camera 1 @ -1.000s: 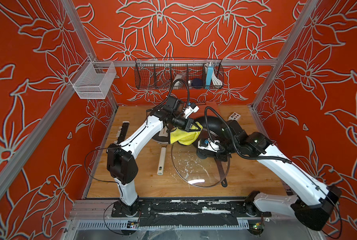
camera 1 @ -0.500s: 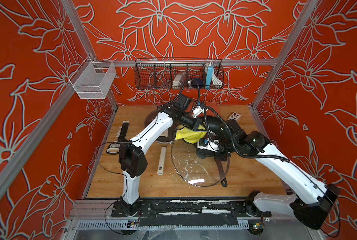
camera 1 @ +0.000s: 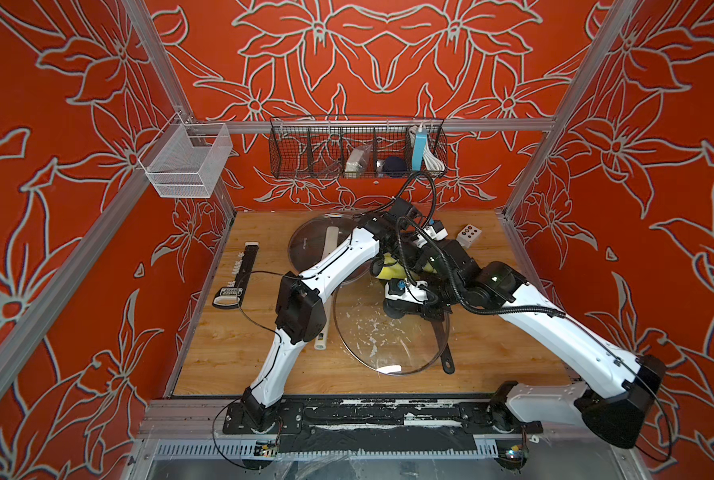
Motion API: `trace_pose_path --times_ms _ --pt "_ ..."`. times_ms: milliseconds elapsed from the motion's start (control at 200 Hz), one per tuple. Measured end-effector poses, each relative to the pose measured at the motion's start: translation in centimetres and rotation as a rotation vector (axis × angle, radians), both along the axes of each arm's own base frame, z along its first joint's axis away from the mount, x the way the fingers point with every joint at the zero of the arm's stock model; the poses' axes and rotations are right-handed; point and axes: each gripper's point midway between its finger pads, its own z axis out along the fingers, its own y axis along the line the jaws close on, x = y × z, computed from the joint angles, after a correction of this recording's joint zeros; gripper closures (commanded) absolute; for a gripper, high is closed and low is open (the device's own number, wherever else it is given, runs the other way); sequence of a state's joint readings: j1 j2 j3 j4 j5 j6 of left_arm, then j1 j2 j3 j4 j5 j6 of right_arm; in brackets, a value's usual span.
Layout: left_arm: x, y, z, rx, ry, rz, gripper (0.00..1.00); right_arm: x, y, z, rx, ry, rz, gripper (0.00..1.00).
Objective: Wipe the pot lid with a cloth
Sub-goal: Wipe the pot lid.
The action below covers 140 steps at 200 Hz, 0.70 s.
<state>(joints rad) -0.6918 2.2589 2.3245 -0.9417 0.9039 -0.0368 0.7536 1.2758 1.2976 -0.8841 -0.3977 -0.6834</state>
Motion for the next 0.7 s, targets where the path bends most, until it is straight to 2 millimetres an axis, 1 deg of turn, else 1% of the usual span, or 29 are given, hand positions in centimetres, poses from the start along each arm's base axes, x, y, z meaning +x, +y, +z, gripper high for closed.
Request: trace_pose_path --times_ms 165,275,420,581,701 --pt "-1.0 -1.3 -0.8 0.010 0.015 -0.043 1.00 0.2 0.4 0.1 0.003 -0.004 0.003 1.00" --pt "-1.7 -1.4 -0.9 0.012 0.029 -0.062 1.00 0.2 0.5 0.3 0.007 -0.006 0.006 1.00" --pt "-2.0 -1.3 -0.9 0.011 0.031 -0.077 1.00 0.3 0.6 0.8 0.010 -0.012 0.007 1.00" --pt "-1.9 -0.5 -1.2 0.018 0.037 -0.070 1.00 0.4 0.7 1.0 0.015 -0.020 0.007 1.00" --pt "-1.1 1.0 -0.8 0.020 0.039 -0.034 1.00 0.6 0.7 1.1 0.012 -0.035 -0.001 1.00"
